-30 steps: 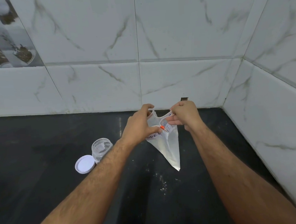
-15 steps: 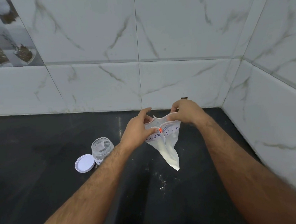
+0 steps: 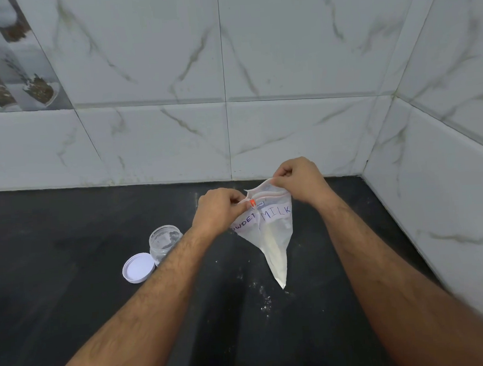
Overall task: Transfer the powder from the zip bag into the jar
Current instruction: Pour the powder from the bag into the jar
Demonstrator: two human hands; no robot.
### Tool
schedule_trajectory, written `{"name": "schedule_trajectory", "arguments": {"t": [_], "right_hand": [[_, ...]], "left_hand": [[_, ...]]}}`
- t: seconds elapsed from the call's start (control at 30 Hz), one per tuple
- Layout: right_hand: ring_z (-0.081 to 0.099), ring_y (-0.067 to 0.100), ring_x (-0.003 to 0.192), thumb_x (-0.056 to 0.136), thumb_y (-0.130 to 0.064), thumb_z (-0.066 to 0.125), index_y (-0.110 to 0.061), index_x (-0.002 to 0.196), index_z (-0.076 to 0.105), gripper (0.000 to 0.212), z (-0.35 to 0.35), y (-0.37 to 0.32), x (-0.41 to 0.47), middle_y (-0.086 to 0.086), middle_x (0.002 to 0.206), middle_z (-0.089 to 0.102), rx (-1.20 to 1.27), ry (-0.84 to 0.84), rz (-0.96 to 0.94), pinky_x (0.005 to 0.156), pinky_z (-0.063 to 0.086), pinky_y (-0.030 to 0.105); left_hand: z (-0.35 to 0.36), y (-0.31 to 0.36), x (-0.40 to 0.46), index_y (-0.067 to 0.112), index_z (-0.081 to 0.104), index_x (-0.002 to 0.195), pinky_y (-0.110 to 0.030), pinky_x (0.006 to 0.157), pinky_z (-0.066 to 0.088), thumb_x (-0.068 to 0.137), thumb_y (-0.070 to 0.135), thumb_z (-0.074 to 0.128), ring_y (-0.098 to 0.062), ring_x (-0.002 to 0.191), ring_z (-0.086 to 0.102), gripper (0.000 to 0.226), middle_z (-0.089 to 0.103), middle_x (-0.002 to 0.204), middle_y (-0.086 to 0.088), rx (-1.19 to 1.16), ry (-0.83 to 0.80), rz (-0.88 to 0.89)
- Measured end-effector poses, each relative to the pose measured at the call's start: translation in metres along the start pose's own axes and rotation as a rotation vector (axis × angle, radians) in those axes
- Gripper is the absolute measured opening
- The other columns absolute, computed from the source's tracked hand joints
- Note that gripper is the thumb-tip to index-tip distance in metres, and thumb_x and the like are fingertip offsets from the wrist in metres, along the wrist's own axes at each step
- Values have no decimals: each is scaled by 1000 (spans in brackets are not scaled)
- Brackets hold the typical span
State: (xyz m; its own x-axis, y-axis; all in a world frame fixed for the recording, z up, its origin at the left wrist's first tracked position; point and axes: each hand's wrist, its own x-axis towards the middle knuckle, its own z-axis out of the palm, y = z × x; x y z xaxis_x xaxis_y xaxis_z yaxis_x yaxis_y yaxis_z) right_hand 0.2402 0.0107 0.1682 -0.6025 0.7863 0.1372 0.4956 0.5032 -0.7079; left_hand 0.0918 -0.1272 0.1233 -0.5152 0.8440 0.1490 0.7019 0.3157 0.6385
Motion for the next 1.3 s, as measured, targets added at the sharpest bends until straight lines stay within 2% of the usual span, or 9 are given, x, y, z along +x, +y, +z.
{"name": "schedule_trajectory", "arguments": {"t": [0.2, 0.33, 0.43, 0.63, 0.77, 0.9, 1.13, 1.23, 1.3], "right_hand": [[58, 4, 63, 86, -23, 74, -17, 78, 74, 10, 0, 16, -4, -12, 69, 65, 253, 148, 29, 59, 44, 23], [60, 6, 68, 87, -31, 70, -17, 82, 71, 15, 2, 28, -11, -12, 74, 67, 372, 411, 75, 68, 46, 25], [60, 11, 66, 90, -30, 68, -20, 82, 70, 13, 10, 39, -23, -6, 75, 67, 555, 437, 147, 59, 50, 27], [55, 14, 57, 98, -36, 62, -11, 80, 65, 31, 49, 69, -58, 4, 69, 61, 810, 215, 459, 50, 46, 27], [64, 20, 59, 92, -71, 46, -11, 74, 58, 63, 94, 80, -82, 7, 65, 64, 1049, -207, 800, 56, 51, 30], [74, 40, 97, 77, -93, 18, 1, 120, 59, 110, 127, 77, -81, 27, 110, 73, 1415, -435, 809, 74, 60, 46], [47, 57, 130, 66, -100, 27, -10, 152, 34, 124, 114, 70, -42, 38, 145, 44, 2194, -128, 683, 101, 43, 68], [46, 51, 135, 57, -96, 48, -11, 148, 44, 125, 94, 71, -35, 25, 147, 51, 2184, -16, 568, 107, 39, 64], [57, 42, 126, 67, -94, 44, -14, 141, 54, 109, 84, 74, -33, 16, 134, 66, 2046, 22, 537, 103, 46, 53]], "left_hand": [[-2, 11, 7, 24, 77, 82, -40, 84, 51, 89, 43, 62, -16, 78, 65, 25, 73, 77, 8, 103, 0, 24], [-3, 18, 17, 25, 68, 71, -34, 75, 46, 88, 43, 61, -13, 69, 60, 25, 63, 64, 13, 147, 8, 6], [-7, 27, 25, 22, 58, 65, -29, 59, 39, 88, 41, 59, -18, 66, 59, 30, 59, 62, 8, 200, 39, -10], [-28, 54, 43, 17, 59, 73, -27, 52, 34, 88, 27, 53, -20, 66, 55, 19, 55, 65, 5, 254, 139, -71], [-41, 69, 55, 15, 62, 77, -27, 51, 34, 87, 23, 52, -13, 60, 49, 16, 56, 65, 5, 156, 187, -119], [-48, 81, 64, 18, 44, 59, -28, 53, 32, 87, 21, 59, -14, 56, 42, 32, 46, 58, 4, -243, 174, -93], [-65, 70, 51, 23, 57, 65, -22, 62, 40, 95, 22, 65, -11, 67, 51, 31, 56, 71, 3, -680, 34, 114], [-63, 48, 45, 16, 54, 74, -19, 62, 42, 100, 23, 61, -9, 66, 51, 27, 57, 71, 6, -613, 39, 113], [-59, 35, 42, 18, 52, 72, -21, 62, 42, 100, 23, 60, -9, 66, 51, 30, 57, 67, 10, -632, 74, 70]]}}
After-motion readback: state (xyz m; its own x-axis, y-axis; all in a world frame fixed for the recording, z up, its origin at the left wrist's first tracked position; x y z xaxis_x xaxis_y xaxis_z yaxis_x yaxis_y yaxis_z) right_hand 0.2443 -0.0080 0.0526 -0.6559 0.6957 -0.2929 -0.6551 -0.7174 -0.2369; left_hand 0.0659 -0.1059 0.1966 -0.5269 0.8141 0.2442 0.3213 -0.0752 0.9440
